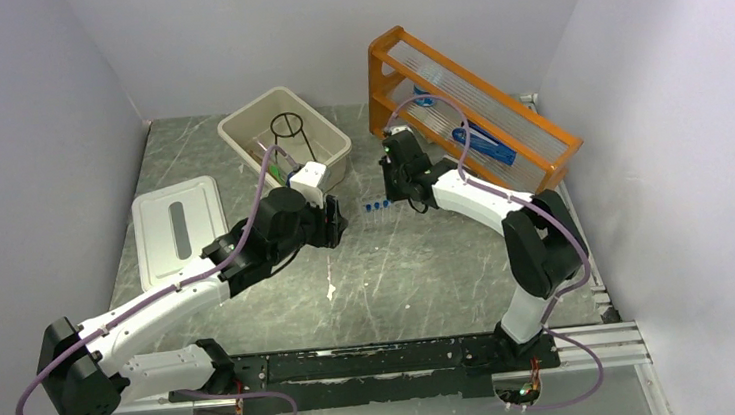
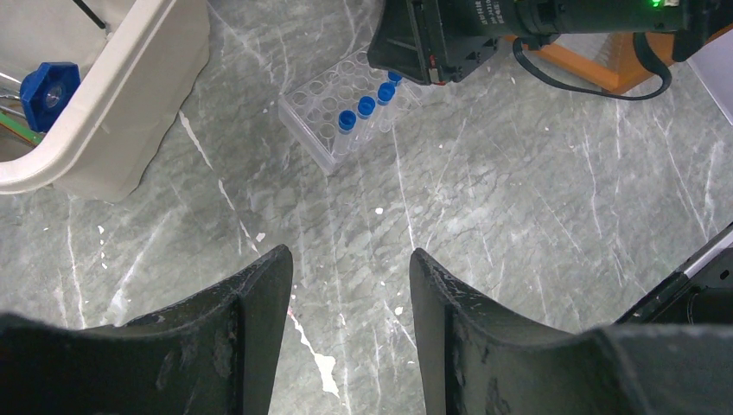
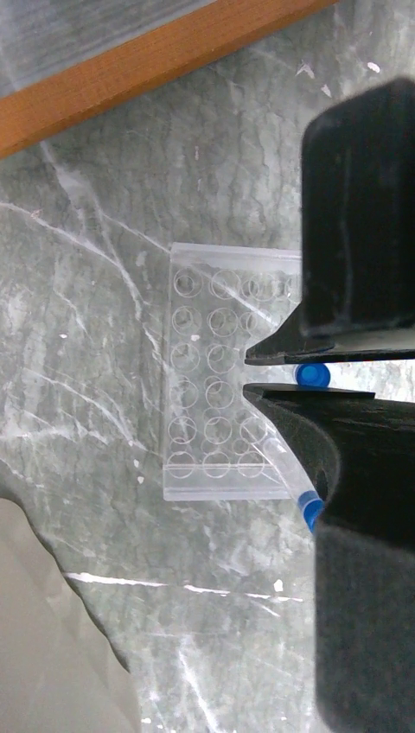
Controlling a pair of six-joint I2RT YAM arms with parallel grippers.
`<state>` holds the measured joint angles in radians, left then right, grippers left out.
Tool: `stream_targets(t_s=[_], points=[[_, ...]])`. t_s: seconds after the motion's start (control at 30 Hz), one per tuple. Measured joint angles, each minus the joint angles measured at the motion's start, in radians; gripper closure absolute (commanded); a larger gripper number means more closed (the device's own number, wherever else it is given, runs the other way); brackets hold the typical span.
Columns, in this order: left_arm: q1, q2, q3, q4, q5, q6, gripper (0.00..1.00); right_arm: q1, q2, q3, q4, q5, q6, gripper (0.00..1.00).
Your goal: Organize the chemistry lab equipment
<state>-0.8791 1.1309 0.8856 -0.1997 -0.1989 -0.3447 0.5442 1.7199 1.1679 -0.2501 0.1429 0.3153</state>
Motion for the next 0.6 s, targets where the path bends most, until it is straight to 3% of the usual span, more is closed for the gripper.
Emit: stream_targets(t_s=[0.6], points=[[0.0, 0.0, 0.0, 0.0, 0.0, -0.004, 0.43, 0.0, -0.041, -0.001, -0.058, -0.051, -0.006, 0.82]])
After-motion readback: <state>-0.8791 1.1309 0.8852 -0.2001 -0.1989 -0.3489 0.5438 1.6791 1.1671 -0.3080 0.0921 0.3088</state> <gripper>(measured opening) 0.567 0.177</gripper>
